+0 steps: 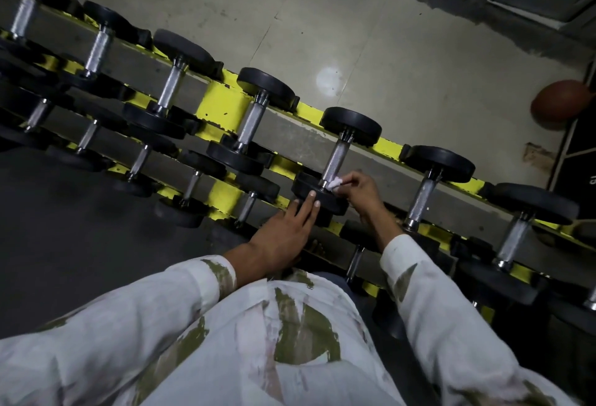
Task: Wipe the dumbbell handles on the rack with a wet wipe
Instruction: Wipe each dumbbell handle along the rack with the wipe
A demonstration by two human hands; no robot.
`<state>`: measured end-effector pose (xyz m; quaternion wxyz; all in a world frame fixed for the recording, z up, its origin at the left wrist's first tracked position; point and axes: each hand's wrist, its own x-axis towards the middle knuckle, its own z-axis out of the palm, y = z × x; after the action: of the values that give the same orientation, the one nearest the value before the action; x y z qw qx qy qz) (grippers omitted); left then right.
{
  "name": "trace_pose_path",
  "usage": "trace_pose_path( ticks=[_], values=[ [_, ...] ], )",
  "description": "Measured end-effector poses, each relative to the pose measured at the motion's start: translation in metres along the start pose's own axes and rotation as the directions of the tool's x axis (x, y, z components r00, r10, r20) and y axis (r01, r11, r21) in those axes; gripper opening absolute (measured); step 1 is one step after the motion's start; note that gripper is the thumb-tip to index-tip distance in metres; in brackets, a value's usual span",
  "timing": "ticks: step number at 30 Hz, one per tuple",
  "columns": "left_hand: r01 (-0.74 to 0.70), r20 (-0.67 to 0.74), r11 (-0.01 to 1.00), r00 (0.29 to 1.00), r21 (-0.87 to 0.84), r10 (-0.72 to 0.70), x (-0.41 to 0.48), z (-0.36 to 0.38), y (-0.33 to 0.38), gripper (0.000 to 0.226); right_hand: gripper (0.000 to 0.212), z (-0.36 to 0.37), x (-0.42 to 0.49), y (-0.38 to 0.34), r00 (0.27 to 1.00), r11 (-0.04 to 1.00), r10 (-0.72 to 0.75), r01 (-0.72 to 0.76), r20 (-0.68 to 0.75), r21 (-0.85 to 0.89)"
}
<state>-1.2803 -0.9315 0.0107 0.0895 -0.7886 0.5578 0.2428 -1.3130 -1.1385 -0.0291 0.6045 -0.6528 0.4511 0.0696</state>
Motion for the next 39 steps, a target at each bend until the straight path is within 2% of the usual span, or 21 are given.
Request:
trace_pose_path(
  ticks=[2,4,5,7,9,10,11,14,15,17,20,21,25,26,28,29,32,33,35,36,39],
  values=[
    [0.001,-0.005,1.000,1.000,-0.012,-0.001,0.000,0.000,0.001,0.076,0.016,0.001,-0.003,0.004,0.977,0.956,-0.214,0.206,-0.020,-0.209],
    [0.006,-0.013,1.000,1.000,-0.028,-0.007,0.000,0.001,0.002,0.076,0.011,0.004,-0.003,-0.003,0.908,0.825,-0.411,0.407,0.079,-0.392],
    [0.008,-0.016,1.000,1.000,-0.029,-0.009,0.000,0.002,0.002,0.076,0.009,0.007,-0.001,-0.010,0.852,0.707,-0.494,0.511,0.177,-0.489],
    [0.007,-0.019,1.000,1.000,-0.025,-0.008,0.001,0.004,0.000,0.077,0.008,0.012,0.001,-0.030,0.736,0.356,-0.532,0.642,0.417,-0.679],
    [0.006,-0.028,1.000,1.000,-0.026,-0.007,0.003,0.007,-0.005,0.080,0.008,0.019,0.006,-0.050,0.637,-0.030,-0.473,0.679,0.609,-0.733],
    [0.005,-0.033,1.000,0.999,-0.024,-0.006,0.003,0.007,-0.006,0.081,0.011,0.024,0.010,-0.060,0.616,-0.161,-0.407,0.679,0.675,-0.716],
    [0.004,-0.035,1.000,0.999,-0.021,-0.005,0.002,0.007,-0.007,0.083,0.015,0.030,0.013,-0.069,0.636,-0.226,-0.326,0.666,0.699,-0.711],
    [-0.006,-0.047,1.000,0.999,0.006,0.006,0.000,0.004,-0.007,0.084,0.026,0.049,0.022,-0.084,0.772,-0.312,-0.042,0.593,0.635,-0.742],
    [-0.009,-0.046,1.000,0.999,0.017,0.010,-0.001,0.002,-0.008,0.084,0.029,0.053,0.022,-0.089,0.791,-0.343,0.060,0.590,0.609,-0.731],
    [-0.007,-0.037,1.000,0.999,0.019,0.008,-0.002,-0.002,-0.011,0.086,0.034,0.054,0.027,-0.094,0.768,-0.403,0.175,0.626,0.615,-0.667],
    [-0.007,-0.030,1.000,1.000,0.009,0.007,-0.004,-0.005,-0.015,0.085,0.031,0.055,0.021,-0.103,0.745,-0.398,0.210,0.657,0.633,-0.641],
    [-0.011,-0.026,1.000,1.000,0.010,0.011,-0.005,-0.006,-0.015,0.084,0.028,0.054,0.019,-0.105,0.750,-0.419,0.146,0.637,0.645,-0.647],
    [-0.021,-0.017,1.000,1.000,0.021,0.021,-0.006,-0.007,-0.015,0.075,0.014,0.024,0.023,-0.108,0.682,-0.524,-0.194,0.536,0.705,-0.662],
    [-0.024,-0.020,1.000,1.000,0.016,0.024,-0.005,-0.006,-0.015,0.075,0.011,0.011,0.026,-0.106,0.669,-0.511,-0.296,0.493,0.682,-0.704],
    [-0.028,-0.021,1.000,0.999,0.004,0.028,-0.004,-0.005,-0.016,0.074,0.011,0.000,0.024,-0.093,0.649,-0.385,-0.460,0.469,0.606,-0.795],
    [-0.029,-0.018,1.000,0.999,0.000,0.029,-0.004,-0.004,-0.016,0.075,0.014,0.001,0.019,-0.081,0.658,-0.318,-0.465,0.501,0.592,-0.805],
    [-0.041,-0.004,0.999,0.999,0.007,0.041,-0.004,-0.006,-0.017,0.077,0.022,0.015,-0.002,-0.059,0.617,-0.262,-0.300,0.681,0.728,-0.684],
    [-0.045,0.003,0.999,0.999,0.007,0.045,-0.004,-0.008,-0.018,0.078,0.022,0.012,-0.001,-0.060,0.599,-0.237,-0.320,0.699,0.734,-0.674],
    [-0.052,0.006,0.999,0.999,0.011,0.052,-0.004,-0.009,-0.018,0.081,0.020,0.000,0.008,-0.065,0.626,-0.147,-0.470,0.640,0.623,-0.754],
    [-0.056,0.004,0.998,0.998,0.018,0.056,-0.004,-0.010,-0.019,0.084,0.022,-0.005,0.014,-0.064,0.662,-0.060,-0.543,0.583,0.516,-0.810],
    [-0.062,0.006,0.998,0.998,0.030,0.061,-0.004,-0.009,-0.018,0.086,0.027,-0.001,0.011,-0.036,0.763,0.303,-0.603,0.490,0.233,-0.818]
  ],
)
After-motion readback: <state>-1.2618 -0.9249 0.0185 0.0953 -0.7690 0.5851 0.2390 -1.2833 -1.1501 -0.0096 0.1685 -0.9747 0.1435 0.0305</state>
